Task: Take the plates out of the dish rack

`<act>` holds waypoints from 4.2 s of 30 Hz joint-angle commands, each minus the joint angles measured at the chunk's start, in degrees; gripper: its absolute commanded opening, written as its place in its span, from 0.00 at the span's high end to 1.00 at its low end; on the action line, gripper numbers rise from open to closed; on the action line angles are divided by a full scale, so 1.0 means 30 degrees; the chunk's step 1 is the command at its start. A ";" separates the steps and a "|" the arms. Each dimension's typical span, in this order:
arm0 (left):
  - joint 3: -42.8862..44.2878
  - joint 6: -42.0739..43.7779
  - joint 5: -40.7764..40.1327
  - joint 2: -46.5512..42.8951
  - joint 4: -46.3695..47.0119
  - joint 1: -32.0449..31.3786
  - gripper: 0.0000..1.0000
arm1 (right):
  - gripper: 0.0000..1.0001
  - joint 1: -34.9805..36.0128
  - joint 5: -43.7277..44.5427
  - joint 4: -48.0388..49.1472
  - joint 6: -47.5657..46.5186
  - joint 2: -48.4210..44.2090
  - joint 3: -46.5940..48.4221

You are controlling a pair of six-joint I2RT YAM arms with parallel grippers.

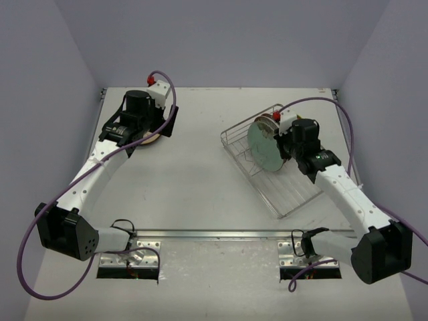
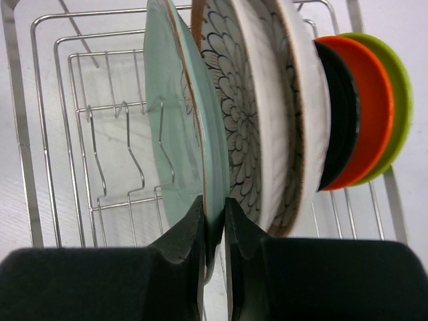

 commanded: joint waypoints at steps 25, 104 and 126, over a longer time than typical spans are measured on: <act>0.0467 -0.3701 1.1658 -0.0405 0.3088 -0.0168 0.02 | 1.00 0.0178 -0.2332 -0.1184 -0.0259 -0.0797 0.7494; 0.7663 -1.0182 1.9093 1.4917 0.1322 1.3466 1.00 | 0.01 -0.1142 -0.6932 -0.3590 0.5685 0.0661 0.6956; 0.6735 -1.0040 2.0053 1.6285 0.1732 1.4875 0.94 | 0.01 -0.1142 -0.7680 -0.4029 0.5781 0.1321 0.7579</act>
